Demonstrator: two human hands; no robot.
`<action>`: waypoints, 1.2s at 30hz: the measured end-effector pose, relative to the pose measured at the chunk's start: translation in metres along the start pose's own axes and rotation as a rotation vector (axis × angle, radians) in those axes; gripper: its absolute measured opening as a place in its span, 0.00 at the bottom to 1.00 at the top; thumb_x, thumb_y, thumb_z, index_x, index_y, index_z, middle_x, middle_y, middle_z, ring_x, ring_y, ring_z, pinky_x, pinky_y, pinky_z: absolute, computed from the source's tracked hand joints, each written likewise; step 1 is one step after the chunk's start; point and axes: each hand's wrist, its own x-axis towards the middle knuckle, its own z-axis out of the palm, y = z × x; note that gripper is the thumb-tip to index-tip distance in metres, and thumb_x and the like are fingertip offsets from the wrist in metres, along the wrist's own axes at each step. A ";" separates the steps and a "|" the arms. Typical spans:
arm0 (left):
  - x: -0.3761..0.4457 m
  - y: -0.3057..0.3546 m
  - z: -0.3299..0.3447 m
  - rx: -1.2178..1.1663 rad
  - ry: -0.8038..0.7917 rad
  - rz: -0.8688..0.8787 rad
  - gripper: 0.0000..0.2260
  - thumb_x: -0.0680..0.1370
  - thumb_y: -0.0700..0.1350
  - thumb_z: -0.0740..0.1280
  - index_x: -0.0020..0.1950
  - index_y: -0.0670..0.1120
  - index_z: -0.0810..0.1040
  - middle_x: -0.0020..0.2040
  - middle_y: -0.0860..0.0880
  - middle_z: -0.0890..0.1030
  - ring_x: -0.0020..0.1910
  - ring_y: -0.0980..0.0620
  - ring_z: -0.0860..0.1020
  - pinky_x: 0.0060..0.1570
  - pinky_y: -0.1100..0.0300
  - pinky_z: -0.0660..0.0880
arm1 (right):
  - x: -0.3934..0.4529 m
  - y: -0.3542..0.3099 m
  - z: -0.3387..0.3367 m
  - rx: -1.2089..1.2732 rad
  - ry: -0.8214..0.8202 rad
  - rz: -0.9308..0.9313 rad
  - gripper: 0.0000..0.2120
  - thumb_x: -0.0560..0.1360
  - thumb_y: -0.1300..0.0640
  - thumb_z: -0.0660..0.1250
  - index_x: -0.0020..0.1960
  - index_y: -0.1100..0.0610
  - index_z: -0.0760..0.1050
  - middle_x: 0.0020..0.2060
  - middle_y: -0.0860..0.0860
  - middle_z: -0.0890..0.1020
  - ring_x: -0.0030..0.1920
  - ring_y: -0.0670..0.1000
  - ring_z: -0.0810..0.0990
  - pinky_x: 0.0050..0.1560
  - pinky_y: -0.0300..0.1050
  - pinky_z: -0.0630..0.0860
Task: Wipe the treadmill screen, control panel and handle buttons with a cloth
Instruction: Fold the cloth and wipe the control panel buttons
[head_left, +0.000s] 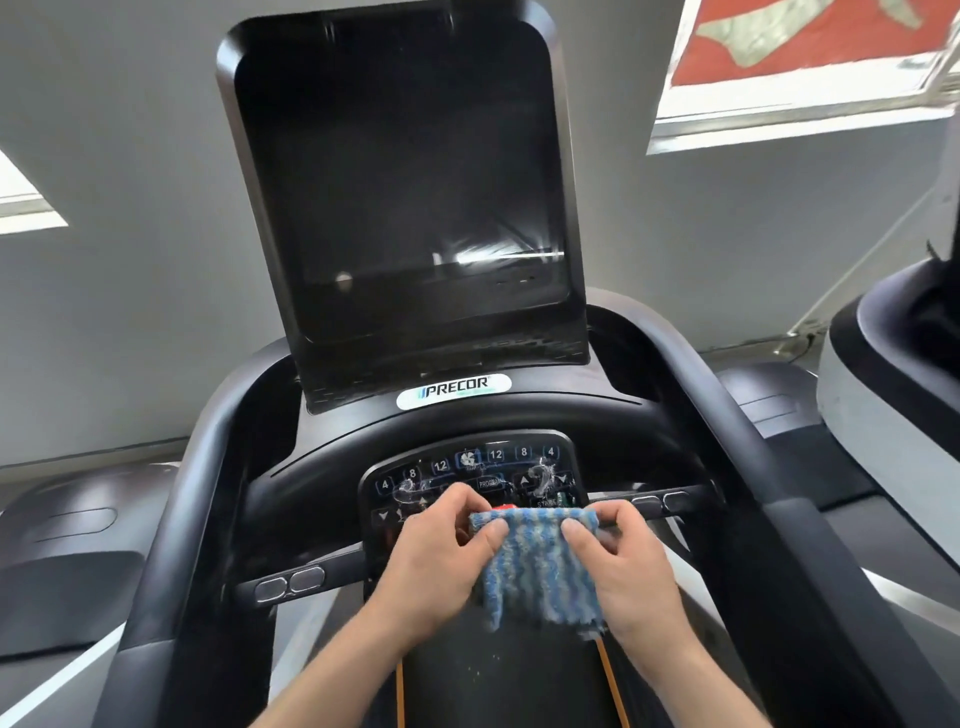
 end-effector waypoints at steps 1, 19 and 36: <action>-0.001 0.004 0.009 -0.020 0.013 -0.007 0.07 0.80 0.49 0.74 0.47 0.54 0.77 0.36 0.52 0.82 0.33 0.58 0.76 0.38 0.65 0.73 | 0.000 0.003 0.003 0.034 0.075 0.017 0.08 0.79 0.55 0.75 0.51 0.53 0.76 0.41 0.57 0.87 0.44 0.62 0.87 0.48 0.65 0.84; 0.016 0.018 0.042 -0.040 -0.328 0.122 0.25 0.79 0.37 0.64 0.71 0.61 0.76 0.63 0.60 0.81 0.60 0.61 0.80 0.64 0.62 0.75 | 0.010 0.003 -0.014 0.250 0.009 0.036 0.12 0.80 0.73 0.66 0.55 0.57 0.79 0.47 0.60 0.87 0.44 0.57 0.87 0.45 0.52 0.83; 0.102 -0.043 -0.007 0.948 -0.161 0.345 0.28 0.84 0.48 0.61 0.84 0.52 0.60 0.84 0.49 0.60 0.81 0.39 0.60 0.77 0.42 0.65 | 0.075 0.014 -0.029 -0.740 0.212 -0.571 0.21 0.73 0.69 0.74 0.63 0.54 0.82 0.61 0.48 0.85 0.55 0.55 0.83 0.59 0.50 0.81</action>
